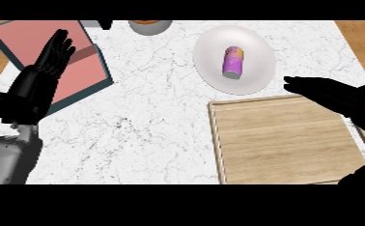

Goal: Pick the can from the tray and place it in the plate

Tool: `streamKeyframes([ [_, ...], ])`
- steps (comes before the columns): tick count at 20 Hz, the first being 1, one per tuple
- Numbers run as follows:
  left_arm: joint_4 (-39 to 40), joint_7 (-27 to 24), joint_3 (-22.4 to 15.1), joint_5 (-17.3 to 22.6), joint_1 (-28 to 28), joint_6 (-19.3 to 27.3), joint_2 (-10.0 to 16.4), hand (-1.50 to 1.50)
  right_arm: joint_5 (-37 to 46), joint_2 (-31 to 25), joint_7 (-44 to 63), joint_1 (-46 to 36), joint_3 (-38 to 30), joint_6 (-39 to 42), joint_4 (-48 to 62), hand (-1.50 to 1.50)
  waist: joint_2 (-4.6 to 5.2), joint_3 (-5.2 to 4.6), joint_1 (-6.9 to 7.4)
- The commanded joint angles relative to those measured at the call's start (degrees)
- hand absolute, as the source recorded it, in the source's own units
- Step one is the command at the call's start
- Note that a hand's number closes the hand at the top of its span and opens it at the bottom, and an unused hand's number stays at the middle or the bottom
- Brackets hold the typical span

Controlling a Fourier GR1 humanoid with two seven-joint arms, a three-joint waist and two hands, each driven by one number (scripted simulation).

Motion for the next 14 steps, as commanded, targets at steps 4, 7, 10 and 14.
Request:
streamKeyframes([
  [4,0.9,1.2,-1.8,-1.9,-1.5,1.1,-2.7,0.0,-2.1,-4.1,13.4,-6.1,4.9,12.4,0.2,-1.5,0.28,0.13,0.75],
  [7,1.1,-0.5,1.9,-0.2,-0.4,-1.8,-1.1,0.0,0.4,-0.9,14.3,-6.4,5.0,14.8,1.2,-1.5,0.22,0.19,0.64],
  [10,4.3,-1.3,3.2,-0.6,-2.7,-2.6,-1.4,0.0,7.4,4.7,17.1,-7.8,8.7,13.7,2.2,-1.5,0.25,0.21,0.55],
  [14,0.4,2.4,0.3,-3.6,-2.7,0.1,-4.2,0.0,15.5,4.0,11.3,-5.1,6.9,14.0,5.4,-1.5,0.19,0.26,0.3],
])
